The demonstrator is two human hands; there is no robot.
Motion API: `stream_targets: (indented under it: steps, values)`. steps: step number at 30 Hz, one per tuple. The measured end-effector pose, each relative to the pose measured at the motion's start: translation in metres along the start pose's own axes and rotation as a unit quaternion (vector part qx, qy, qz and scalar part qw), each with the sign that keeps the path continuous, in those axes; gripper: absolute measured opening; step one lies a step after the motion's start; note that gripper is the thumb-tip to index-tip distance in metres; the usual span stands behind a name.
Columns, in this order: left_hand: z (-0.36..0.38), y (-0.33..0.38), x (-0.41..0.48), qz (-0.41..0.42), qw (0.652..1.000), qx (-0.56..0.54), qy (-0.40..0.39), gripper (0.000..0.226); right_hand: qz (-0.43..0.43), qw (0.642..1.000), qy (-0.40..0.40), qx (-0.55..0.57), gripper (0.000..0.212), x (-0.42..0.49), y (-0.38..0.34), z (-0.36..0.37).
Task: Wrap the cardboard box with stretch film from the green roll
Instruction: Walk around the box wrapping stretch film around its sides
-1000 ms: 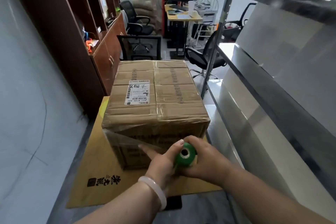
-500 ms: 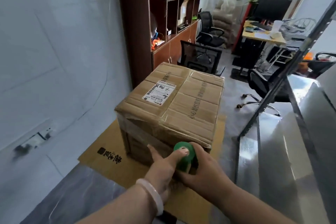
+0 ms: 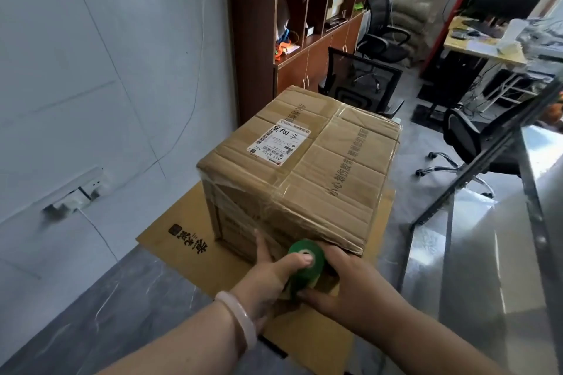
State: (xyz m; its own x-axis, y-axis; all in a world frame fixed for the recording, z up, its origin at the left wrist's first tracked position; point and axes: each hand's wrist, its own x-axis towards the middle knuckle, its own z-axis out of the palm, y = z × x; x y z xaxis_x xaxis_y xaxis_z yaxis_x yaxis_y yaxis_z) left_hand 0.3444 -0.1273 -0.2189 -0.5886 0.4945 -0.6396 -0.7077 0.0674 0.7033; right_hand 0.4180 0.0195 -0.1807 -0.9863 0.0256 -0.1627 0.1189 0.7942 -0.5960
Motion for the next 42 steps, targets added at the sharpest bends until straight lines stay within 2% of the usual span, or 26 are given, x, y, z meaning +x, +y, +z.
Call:
stream_targets:
  steps: [5, 7, 11, 15, 23, 27, 30, 34, 36, 42]
  values:
    - [-0.002, -0.001, 0.005, -0.007, 1.000, 0.017, -0.001, 0.129, -0.025, 0.997, -0.068, -0.001, 0.082, -0.001, 0.011, -0.007]
    - [0.001, -0.004, 0.005, -0.007, 1.000, 0.010, 0.014, 0.135, -0.044, 0.995, -0.086, 0.002, 0.081, -0.003, 0.015, -0.011]
    - [0.009, -0.017, 0.006, 0.005, 0.995, -0.065, 0.075, 0.135, -0.077, 0.990, -0.117, 0.009, 0.077, 0.000, 0.020, -0.017]
    - [0.015, -0.029, -0.001, 0.011, 0.988, -0.124, 0.096, 0.135, -0.103, 0.978, -0.179, 0.019, 0.076, 0.001, 0.027, -0.027]
    - [0.031, -0.036, -0.006, 0.036, 0.984, -0.123, 0.125, 0.127, -0.127, 0.952, -0.255, 0.110, 0.065, 0.009, 0.032, -0.039]
    - [0.029, -0.042, -0.009, 0.045, 0.978, -0.144, 0.142, 0.121, -0.154, 0.941, -0.293, 0.073, 0.077, 0.018, 0.036, -0.045]
    - [0.023, -0.044, -0.009, 0.053, 0.975, -0.163, 0.144, 0.122, -0.170, 0.927, -0.330, 0.046, 0.072, 0.026, 0.039, -0.048]
    - [0.019, -0.046, -0.009, 0.067, 0.971, -0.175, 0.149, 0.123, -0.213, 0.911, -0.352, 0.025, 0.081, 0.038, 0.043, -0.044]
    - [0.014, -0.045, -0.012, 0.077, 0.967, -0.178, 0.167, 0.122, -0.229, 0.904, -0.361, 0.018, 0.077, 0.044, 0.041, -0.040]
    - [-0.012, -0.021, -0.029, 0.141, 0.946, -0.172, 0.236, 0.097, -0.254, 0.877, -0.403, 0.060, 0.076, 0.073, -0.002, -0.024]
